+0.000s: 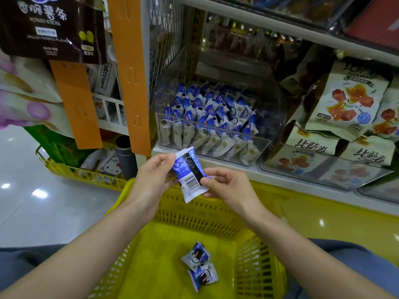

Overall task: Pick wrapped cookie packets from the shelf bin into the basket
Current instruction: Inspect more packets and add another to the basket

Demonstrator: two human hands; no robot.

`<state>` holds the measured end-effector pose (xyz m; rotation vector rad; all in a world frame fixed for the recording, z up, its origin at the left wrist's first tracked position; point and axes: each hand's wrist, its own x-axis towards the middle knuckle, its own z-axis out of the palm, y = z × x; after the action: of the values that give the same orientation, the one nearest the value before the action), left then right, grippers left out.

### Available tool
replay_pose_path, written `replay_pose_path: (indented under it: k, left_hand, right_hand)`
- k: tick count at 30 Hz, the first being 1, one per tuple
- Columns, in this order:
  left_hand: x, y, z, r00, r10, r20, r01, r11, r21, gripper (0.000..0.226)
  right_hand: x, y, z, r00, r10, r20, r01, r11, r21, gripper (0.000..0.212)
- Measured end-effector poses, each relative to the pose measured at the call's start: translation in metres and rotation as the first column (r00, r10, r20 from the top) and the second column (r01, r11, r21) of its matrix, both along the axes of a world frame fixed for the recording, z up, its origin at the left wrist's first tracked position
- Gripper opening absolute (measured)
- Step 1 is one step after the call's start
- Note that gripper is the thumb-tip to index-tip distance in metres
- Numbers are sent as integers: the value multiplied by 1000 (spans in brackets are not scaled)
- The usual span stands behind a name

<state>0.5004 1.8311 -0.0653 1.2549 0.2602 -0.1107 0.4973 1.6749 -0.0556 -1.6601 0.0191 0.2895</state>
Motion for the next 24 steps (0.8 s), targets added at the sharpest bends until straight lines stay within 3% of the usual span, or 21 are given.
replay_pose_path:
  k: [3, 7, 9, 12, 14, 17, 21, 24]
  left_hand:
    - [-4, -5, -1, 989, -124, -81, 125, 992, 9, 30]
    - [-6, -6, -3, 988, -148, -39, 153, 975, 164, 28]
    - [-5, -3, -3, 977, -211, -11, 207, 943, 259, 23]
    - [-5, -6, -5, 949, -316, -4, 302, 901, 312, 25]
    - [-6, -9, -10, 970, -232, 71, 173, 869, 463, 28]
    - [-9, -12, -16, 944, -202, 261, -30, 735, 677, 26]
    - [-14, -14, -21, 918, -286, 274, 2, 696, 718, 34]
    - [-13, -11, -20, 920, -281, 274, 36, 756, 654, 22]
  right_hand:
    - [0, -1, -5, 997, -75, -10, 76, 996, 39, 22]
    - [-3, 0, -6, 1000, 13, 5, -13, 1000, 9, 32]
    - [-4, 1, -5, 996, 53, 71, -48, 996, -74, 25]
    - [-3, -1, -5, 997, 3, 71, 0, 999, -42, 16]
    - [-3, -1, -7, 998, -38, 54, 39, 999, -14, 17]
    - [-4, 2, -10, 996, -80, 40, 79, 997, 27, 14]
    - [-5, 5, -13, 998, -38, 41, 39, 999, -7, 21]
    - [-5, 5, -12, 998, 2, 64, 0, 1000, -26, 21]
